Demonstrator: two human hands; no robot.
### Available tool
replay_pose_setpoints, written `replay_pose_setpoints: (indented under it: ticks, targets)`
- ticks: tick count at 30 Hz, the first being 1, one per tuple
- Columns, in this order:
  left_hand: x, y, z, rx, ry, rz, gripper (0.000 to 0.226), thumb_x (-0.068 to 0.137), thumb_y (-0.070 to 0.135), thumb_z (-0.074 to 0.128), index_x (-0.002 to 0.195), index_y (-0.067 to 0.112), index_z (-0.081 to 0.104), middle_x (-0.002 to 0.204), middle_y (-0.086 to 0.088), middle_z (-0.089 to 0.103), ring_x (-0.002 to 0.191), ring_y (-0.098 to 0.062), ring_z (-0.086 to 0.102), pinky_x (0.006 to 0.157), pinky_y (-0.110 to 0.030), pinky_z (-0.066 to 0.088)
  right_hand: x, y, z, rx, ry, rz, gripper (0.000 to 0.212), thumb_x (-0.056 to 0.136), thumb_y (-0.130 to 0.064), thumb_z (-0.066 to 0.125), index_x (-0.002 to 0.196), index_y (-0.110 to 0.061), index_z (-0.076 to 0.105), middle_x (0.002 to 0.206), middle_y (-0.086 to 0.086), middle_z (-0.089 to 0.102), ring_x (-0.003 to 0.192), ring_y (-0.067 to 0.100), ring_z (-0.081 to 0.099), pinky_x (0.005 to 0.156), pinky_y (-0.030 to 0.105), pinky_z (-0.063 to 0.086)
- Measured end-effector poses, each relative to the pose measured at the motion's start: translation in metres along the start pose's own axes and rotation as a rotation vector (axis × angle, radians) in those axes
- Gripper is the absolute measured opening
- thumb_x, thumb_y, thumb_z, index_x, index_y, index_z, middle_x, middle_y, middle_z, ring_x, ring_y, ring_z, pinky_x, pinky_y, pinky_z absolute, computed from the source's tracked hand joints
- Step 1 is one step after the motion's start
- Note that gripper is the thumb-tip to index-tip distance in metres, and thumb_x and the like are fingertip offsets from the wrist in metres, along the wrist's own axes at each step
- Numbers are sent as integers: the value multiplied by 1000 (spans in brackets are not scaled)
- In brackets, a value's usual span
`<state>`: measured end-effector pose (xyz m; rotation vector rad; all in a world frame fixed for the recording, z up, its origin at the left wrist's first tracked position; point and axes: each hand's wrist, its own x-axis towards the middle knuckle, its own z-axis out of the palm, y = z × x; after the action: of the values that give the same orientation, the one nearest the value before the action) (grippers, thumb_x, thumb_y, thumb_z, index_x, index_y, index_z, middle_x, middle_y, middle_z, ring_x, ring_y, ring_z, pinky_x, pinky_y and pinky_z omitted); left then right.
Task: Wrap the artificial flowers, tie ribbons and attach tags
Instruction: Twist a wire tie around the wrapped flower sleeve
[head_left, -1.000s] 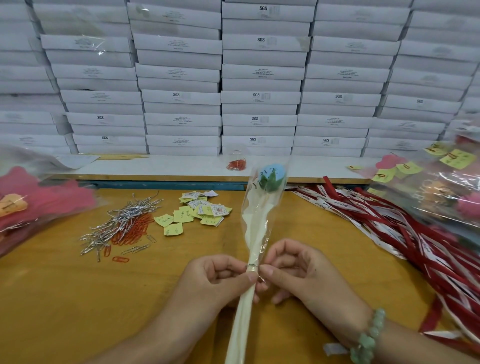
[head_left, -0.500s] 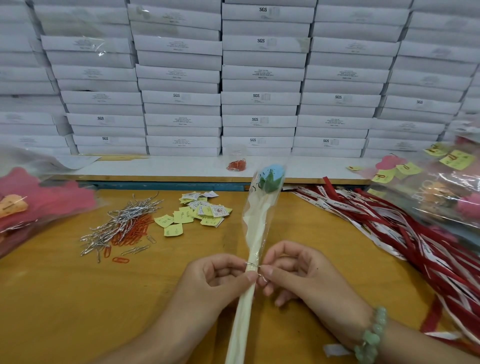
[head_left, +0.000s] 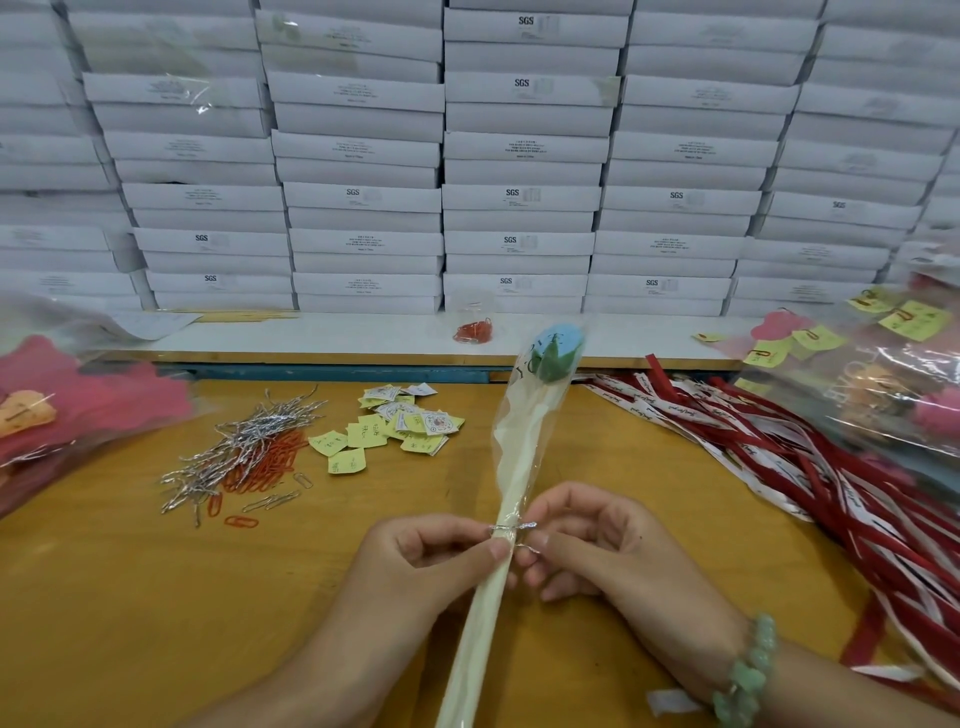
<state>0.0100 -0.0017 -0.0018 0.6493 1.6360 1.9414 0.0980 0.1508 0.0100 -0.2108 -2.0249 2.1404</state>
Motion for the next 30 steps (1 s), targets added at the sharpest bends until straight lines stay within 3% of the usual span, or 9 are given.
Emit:
replay_pose_setpoints:
  ticks: [4, 7, 10, 17, 24, 27, 30]
  targets:
    - [1, -1, -1, -9, 25, -21, 33, 55, 26, 79, 82, 7, 78, 79, -21, 74, 64, -17, 70, 56, -19, 54, -1, 1, 1, -17, 11, -14, 17, 86, 3, 63, 101, -4, 64, 84, 11, 72, 78, 19, 69, 67, 26, 57]
    - [1, -2, -1, -4, 41, -31, 32, 55, 25, 78, 82, 6, 78, 77, -21, 73, 61, -16, 69, 54, -19, 53, -3, 1, 2, -67, 8, -52, 28, 79, -13, 73, 105, -10, 63, 83, 5, 71, 82, 18, 69, 69, 29, 57]
    - [-1, -1, 0, 25, 24, -23, 30, 54, 24, 78, 79, 6, 78, 74, -18, 73, 59, -14, 69, 53, -18, 52, -3, 0, 3, -69, 20, -50, 35, 71, -25, 72, 98, -5, 63, 78, 5, 69, 76, 16, 69, 64, 28, 57]
    - [-1, 0, 0, 53, 1, -28, 24, 59, 18, 76, 80, 4, 78, 75, -18, 73, 61, -14, 69, 56, -19, 54, -3, -1, 3, -66, 0, -50, 13, 87, -10, 63, 88, 2, 61, 78, 11, 67, 70, 14, 66, 58, 24, 56]
    - [0, -2, -1, 58, 43, -31, 38, 57, 24, 79, 88, 3, 76, 80, -19, 74, 64, -18, 68, 60, -21, 56, -2, -1, 4, -100, -46, -19, 14, 93, -5, 56, 80, -1, 59, 74, 6, 69, 69, 16, 67, 60, 25, 55]
    - [0, -1, -1, 43, 32, -40, 36, 58, 23, 89, 89, 7, 78, 83, -20, 74, 70, -22, 70, 68, -26, 57, -2, -1, 4, -90, -37, -8, 15, 93, -2, 54, 78, -1, 56, 72, 8, 69, 65, 16, 67, 58, 23, 55]
    - [-1, -1, -1, 12, 33, -34, 38, 52, 29, 82, 87, 13, 79, 84, -20, 74, 74, -23, 71, 71, -28, 58, -1, -1, 4, -78, -38, -4, 16, 94, 1, 51, 78, -1, 53, 69, 8, 68, 61, 16, 66, 56, 21, 54]
